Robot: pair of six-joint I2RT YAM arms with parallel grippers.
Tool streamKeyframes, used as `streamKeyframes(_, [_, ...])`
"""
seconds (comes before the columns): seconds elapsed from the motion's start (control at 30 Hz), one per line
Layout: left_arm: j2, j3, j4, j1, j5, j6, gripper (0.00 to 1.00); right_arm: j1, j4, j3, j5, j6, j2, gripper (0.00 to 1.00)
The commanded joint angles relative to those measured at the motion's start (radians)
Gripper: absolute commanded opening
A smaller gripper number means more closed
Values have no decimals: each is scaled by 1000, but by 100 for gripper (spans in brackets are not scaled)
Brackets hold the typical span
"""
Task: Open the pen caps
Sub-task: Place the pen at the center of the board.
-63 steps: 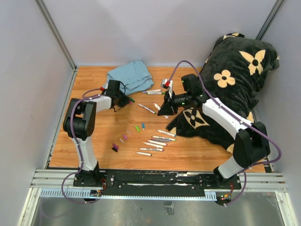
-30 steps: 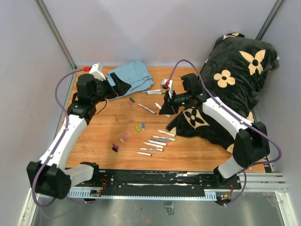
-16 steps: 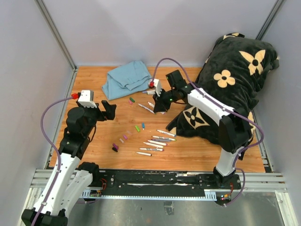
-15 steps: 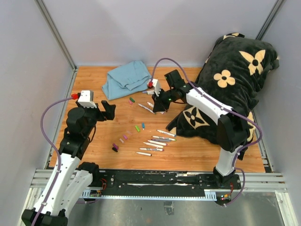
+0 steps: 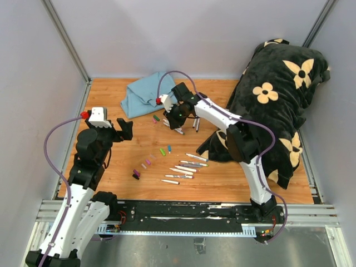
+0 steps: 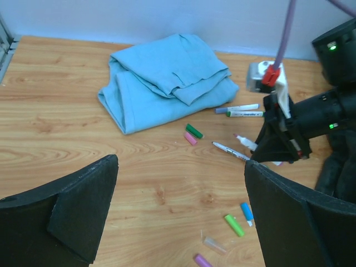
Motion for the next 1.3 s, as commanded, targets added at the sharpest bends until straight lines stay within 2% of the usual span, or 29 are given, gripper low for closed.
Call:
streamKeyframes(0.0, [-17,4,34,6,-15,18,99,56,-39,88,91,63,77,14])
streamKeyframes(0.27, [-27,2,35,6,-10,19,99,92,-39,130,236,132,155,16])
streamKeyframes(0.8, [-35,1,36,6,-7,17,99,97,-68,140,255,146,175,28])
streamKeyframes(1.1, [-37,1,35,6,-11,17,99,92,-107,128,185,76,-10,38])
streamKeyframes(1.27, [-41,1,35,6,-9,17,99,51,-109,14,90,-4,-185,45])
